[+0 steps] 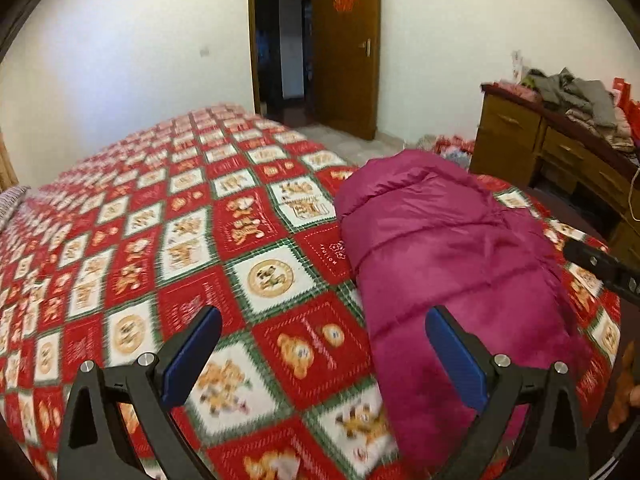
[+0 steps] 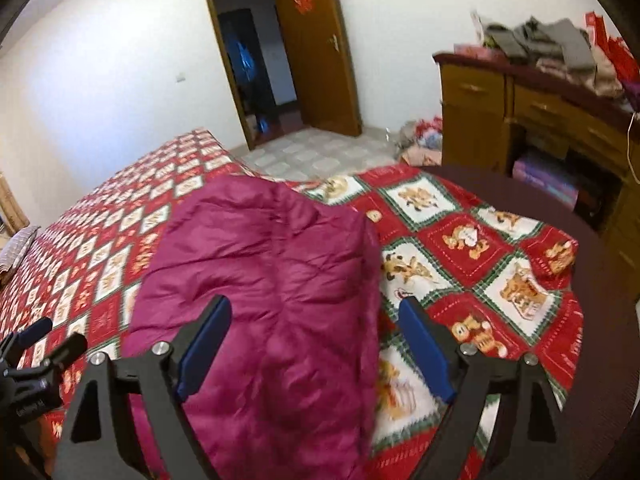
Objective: Fold large clothes
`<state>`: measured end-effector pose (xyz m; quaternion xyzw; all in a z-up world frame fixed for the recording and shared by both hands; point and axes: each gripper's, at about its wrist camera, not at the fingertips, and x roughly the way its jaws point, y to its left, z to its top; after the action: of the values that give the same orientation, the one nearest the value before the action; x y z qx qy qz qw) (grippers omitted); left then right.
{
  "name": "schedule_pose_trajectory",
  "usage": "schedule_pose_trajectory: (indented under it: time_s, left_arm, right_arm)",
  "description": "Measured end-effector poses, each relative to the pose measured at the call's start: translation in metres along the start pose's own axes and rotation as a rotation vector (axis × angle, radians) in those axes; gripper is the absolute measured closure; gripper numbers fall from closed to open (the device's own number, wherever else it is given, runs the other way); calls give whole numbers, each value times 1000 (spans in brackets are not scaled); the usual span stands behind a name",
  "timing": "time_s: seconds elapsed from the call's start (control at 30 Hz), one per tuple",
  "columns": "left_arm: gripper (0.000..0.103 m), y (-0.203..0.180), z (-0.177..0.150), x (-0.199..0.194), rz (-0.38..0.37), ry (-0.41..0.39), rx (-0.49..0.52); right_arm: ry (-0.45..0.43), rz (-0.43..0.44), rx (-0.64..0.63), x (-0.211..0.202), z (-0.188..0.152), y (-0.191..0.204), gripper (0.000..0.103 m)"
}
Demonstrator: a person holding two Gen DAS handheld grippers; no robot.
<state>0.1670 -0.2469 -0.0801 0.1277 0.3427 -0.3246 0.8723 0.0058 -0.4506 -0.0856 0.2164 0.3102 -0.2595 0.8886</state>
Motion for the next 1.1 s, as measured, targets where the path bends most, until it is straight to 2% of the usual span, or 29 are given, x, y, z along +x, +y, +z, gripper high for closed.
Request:
schedule_pose_trajectory:
  time_s: [0.1,0.2,0.23,0.37,0.43,0.47,0.53,0.6,0.67,0.83,1.0,1.1]
  left_arm:
    - [1,2,23,35,-52,74,-41]
    - [1,-4,51,66,-113,117,-84]
    - [1,-8,63,76,-117,125,-92]
    - [1,-23,99,114,-58,145,-131]
    - [1,-30,112,135,-21,171,-131]
    - [1,-32,116,146,21,180,-133]
    - [1,-35,115,161,67,197,-148]
    - [1,-36,107,173,73,215,-147]
    - [1,-34,102,186,63,241,-148]
    - [1,-26,89,213,-33,300,-266]
    - [1,-42,89,214,37,291,-193]
    - [1,-39,88,219,23,297,-196]
  right_arm:
    - [21,-22,18,14,7,-12,18]
    - [47,-12,21,26,19,-20,38]
    - [53,0,25,30,26,-20,39]
    - [44,56,60,43,54,-12,40]
    - [66,84,68,63,73,1,38]
    - [100,100,54,79,82,9,37]
    - [136,109,29,110,90,22,37]
    - [169,68,-50,142,84,33,42]
    - [184,93,-68,157,75,33,42]
    - [178,121,-19,171,64,18,39]
    - [201,130,-4,180,65,17,38]
    - [207,114,-20,182,67,21,37]
